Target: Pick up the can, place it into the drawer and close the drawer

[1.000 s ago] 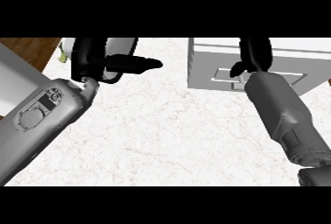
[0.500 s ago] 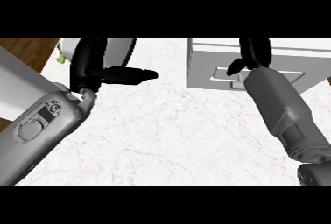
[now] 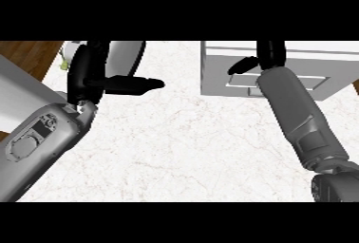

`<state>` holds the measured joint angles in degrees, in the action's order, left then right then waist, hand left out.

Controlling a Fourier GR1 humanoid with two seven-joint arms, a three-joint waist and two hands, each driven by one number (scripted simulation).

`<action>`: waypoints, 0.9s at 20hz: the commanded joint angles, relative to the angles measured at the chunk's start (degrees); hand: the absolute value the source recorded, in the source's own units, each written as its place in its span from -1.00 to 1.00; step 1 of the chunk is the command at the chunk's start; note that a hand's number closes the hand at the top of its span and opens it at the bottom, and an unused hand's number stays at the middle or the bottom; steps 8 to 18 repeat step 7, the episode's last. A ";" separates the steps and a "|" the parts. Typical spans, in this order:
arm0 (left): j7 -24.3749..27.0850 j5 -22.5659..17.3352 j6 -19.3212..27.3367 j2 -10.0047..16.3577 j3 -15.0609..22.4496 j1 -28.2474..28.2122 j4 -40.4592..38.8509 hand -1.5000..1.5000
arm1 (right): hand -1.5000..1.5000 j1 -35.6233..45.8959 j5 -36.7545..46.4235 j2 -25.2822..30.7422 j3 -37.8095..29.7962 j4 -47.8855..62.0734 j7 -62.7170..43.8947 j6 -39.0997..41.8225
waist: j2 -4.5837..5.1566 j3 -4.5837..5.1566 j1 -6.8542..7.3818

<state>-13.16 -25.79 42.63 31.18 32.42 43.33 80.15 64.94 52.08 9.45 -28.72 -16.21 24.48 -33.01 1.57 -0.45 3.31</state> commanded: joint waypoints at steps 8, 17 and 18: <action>0.62 0.15 -1.63 3.90 -2.91 -7.19 6.61 -1.00 | -1.00 2.98 -13.63 -2.47 -10.23 -1.38 5.10 6.11 | -0.92 0.37 0.16; 0.62 0.15 -1.63 3.90 -2.91 -7.19 6.61 -1.00 | -1.00 2.98 -13.63 -2.47 -10.23 -1.38 5.10 6.11 | -0.92 0.37 0.16; 0.62 0.15 -1.63 3.90 -2.91 -7.19 6.61 -1.00 | -1.00 2.98 -13.63 -2.47 -10.23 -1.38 5.10 6.11 | -0.92 0.37 0.16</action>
